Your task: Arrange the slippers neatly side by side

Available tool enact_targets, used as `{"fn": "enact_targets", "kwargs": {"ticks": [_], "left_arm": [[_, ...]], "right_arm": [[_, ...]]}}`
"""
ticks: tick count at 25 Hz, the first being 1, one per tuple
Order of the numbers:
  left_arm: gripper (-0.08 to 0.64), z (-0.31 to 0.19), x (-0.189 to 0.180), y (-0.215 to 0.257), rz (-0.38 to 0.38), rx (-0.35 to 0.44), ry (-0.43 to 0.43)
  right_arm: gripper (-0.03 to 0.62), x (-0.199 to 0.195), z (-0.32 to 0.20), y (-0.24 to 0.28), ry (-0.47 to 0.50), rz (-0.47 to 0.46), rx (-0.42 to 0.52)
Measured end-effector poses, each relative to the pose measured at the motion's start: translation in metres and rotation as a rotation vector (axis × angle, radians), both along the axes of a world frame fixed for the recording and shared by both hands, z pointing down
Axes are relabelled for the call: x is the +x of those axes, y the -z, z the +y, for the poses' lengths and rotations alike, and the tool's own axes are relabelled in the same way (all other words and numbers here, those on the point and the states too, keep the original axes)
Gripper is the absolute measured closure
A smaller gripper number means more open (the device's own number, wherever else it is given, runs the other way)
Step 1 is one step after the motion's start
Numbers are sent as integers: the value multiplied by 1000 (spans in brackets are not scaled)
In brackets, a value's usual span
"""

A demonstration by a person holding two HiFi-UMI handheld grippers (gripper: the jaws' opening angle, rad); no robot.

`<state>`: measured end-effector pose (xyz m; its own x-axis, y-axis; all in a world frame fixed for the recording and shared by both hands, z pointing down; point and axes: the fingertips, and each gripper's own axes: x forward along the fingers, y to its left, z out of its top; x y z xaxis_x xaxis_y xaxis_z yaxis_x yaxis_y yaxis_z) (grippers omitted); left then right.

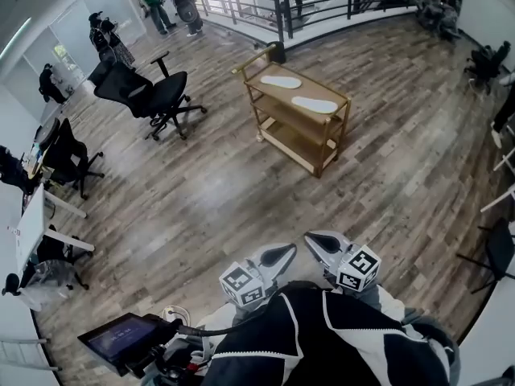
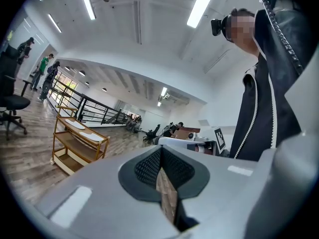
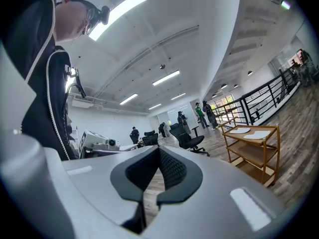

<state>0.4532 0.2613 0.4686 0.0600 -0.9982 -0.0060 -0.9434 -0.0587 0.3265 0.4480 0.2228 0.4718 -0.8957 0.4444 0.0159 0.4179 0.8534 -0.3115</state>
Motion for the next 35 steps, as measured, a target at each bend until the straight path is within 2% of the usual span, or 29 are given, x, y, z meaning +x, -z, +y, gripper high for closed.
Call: {"fn": "enact_targets", "kwargs": {"ticks": [8,15,19,23,25,29,33,35], "left_arm": [[540,-26,-11,-9,12,-16,3],[540,-39,-49,-9,35,-10,-25],[540,-46,-82,-6,29,-26,-44],[540,-62,-114,-3,-27,-42,-123],[540,-66,-138,0,-50,-30,-152],[540,-68,-185,-3,-51,-8,-197],[540,-63,-229,-9,-84,-12,-217],[540,-60,-252,-11,-68,-6,-213]], "right_arm": [[588,-5,-22,-13,11,-2,-13],[588,-37,-29,-13,-2,13,3],[588,-69,-36,-13,-30,15,-5],[588,-105,-52,-15,-98,9,-8],[588,-130,-55,-14,-122,4,-2],[588,-178,-57,-10,-166,3,11],[588,-221,-58,-13,-211,2,26],[588,-240,-55,-14,-223,8,52]]}}
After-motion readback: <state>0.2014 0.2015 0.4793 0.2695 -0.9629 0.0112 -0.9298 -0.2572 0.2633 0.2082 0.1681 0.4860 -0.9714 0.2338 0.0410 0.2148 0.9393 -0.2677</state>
